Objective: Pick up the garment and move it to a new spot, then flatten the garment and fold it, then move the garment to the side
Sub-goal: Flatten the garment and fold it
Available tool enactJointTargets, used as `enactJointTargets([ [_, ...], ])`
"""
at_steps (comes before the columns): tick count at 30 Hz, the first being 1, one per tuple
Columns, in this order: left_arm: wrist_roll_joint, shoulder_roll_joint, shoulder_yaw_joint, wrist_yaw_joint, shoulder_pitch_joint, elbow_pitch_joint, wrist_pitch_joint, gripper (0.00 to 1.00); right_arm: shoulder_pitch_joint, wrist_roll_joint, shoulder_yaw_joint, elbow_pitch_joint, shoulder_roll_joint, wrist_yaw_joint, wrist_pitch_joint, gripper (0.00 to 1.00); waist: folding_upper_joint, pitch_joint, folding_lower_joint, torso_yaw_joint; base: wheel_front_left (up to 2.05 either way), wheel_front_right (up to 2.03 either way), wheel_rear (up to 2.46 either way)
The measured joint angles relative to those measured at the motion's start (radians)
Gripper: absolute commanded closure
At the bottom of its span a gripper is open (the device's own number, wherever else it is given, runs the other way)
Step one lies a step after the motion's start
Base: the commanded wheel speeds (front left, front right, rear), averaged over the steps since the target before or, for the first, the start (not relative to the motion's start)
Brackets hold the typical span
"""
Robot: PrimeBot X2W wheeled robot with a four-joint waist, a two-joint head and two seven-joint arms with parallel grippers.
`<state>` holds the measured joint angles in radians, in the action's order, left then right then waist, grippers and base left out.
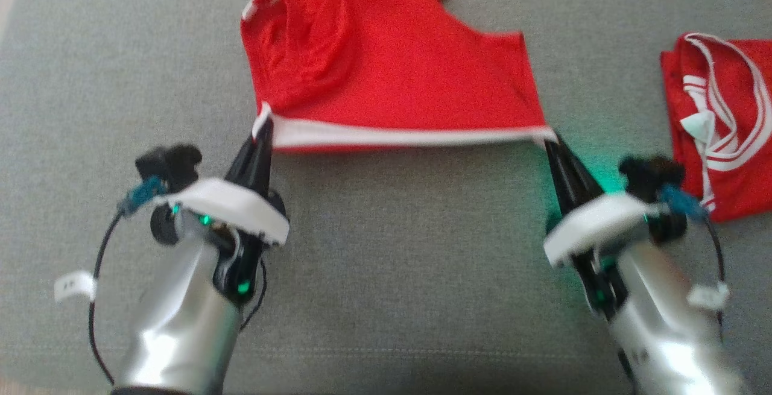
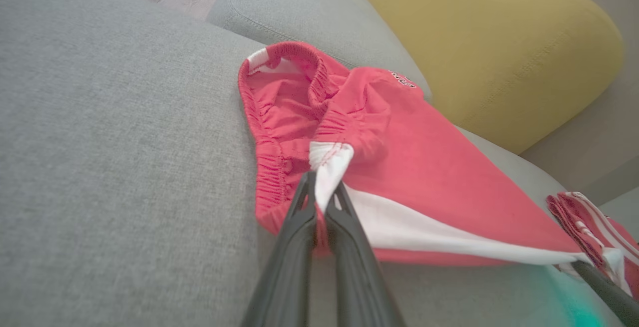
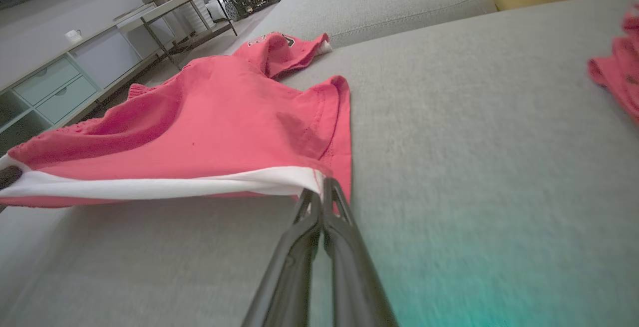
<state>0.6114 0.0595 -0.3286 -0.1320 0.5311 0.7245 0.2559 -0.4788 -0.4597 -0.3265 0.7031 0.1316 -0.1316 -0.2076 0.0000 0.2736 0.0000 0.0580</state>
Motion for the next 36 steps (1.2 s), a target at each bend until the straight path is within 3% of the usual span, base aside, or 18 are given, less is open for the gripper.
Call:
enactJointTargets([
  [5,-0.013,0.028,0.006,-0.001,-0.149,-0.143,0.000,1.00,0.270,0.055,0.109,-0.304,0.004,0.000,0.130,1.00,0.0000,-0.042,0.0000,-0.010,0.00,0.00,0.00],
  [10,-0.052,0.042,0.031,0.003,-0.321,-0.292,0.000,1.00,0.537,0.117,0.201,-0.620,-0.049,0.000,0.298,1.00,0.0000,-0.081,0.0000,-0.014,0.00,0.00,0.00],
  [16,-0.067,0.051,0.050,0.063,-0.525,-0.464,-0.003,1.00,0.759,0.145,0.249,-0.859,-0.090,0.000,0.446,1.00,0.0000,-0.133,0.0000,-0.008,0.00,0.00,0.00],
  [27,-0.073,0.086,0.050,0.160,-0.737,-0.718,-0.092,1.00,0.901,0.144,0.304,-1.004,-0.103,-0.002,0.543,1.00,0.0000,-0.200,-0.0001,0.009,0.00,0.00,0.00],
  [36,-0.059,0.099,0.038,0.176,-0.750,-0.780,-0.169,1.00,0.876,0.152,0.338,-0.996,-0.106,-0.003,0.551,1.00,0.0000,-0.204,-0.0001,0.018,0.00,0.00,0.00],
])
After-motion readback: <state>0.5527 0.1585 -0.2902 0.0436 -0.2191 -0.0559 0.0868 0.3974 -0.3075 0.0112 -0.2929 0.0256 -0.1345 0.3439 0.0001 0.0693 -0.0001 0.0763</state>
